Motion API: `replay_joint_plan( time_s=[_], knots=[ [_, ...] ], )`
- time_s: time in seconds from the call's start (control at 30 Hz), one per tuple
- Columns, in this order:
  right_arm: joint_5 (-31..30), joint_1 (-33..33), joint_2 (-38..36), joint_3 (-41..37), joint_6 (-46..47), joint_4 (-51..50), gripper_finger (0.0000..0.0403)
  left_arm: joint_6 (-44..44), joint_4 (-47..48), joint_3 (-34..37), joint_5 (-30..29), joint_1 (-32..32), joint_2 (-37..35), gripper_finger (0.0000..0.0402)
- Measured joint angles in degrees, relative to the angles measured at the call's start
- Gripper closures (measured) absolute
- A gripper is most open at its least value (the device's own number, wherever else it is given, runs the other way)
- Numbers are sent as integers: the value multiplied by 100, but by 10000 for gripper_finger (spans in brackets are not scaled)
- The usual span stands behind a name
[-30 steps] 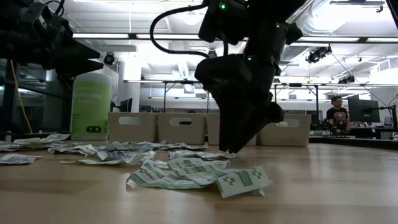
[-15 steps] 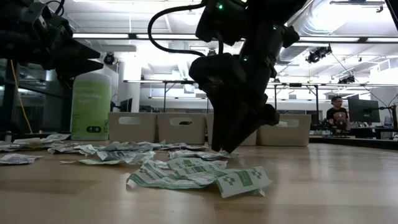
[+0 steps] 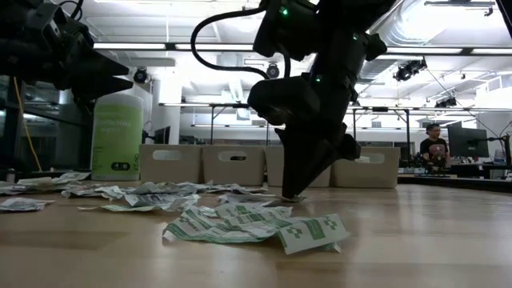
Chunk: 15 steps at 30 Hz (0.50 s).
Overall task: Pick & Place First Aid Supplies
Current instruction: Put the bandage into the right gray bin
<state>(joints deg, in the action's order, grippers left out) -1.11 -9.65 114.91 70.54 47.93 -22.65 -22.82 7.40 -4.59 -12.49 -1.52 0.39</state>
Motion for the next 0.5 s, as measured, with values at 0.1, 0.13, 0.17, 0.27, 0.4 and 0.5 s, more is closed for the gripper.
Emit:
replay_joint_plan(
  time_s=[0.1,0.13,0.17,0.27,0.4,0.5],
  knots=[
    [-94,-10,2,-4,-36,0,399,-1,0,-1,0,0,1,252],
    [-145,-26,2,-4,-38,0,399,-1,0,0,0,0,0,252],
    [-208,-44,2,-4,-45,0,400,-1,0,-1,0,0,1,252],
    [-439,-119,-30,-11,-164,-1,401,1,0,-1,0,-2,0,252],
    [-863,-261,-180,-37,-189,-26,402,-1,0,-1,0,0,-1,252],
    [-1249,-378,-385,-32,-193,-11,402,1,0,-1,0,0,1,252]
  ],
)
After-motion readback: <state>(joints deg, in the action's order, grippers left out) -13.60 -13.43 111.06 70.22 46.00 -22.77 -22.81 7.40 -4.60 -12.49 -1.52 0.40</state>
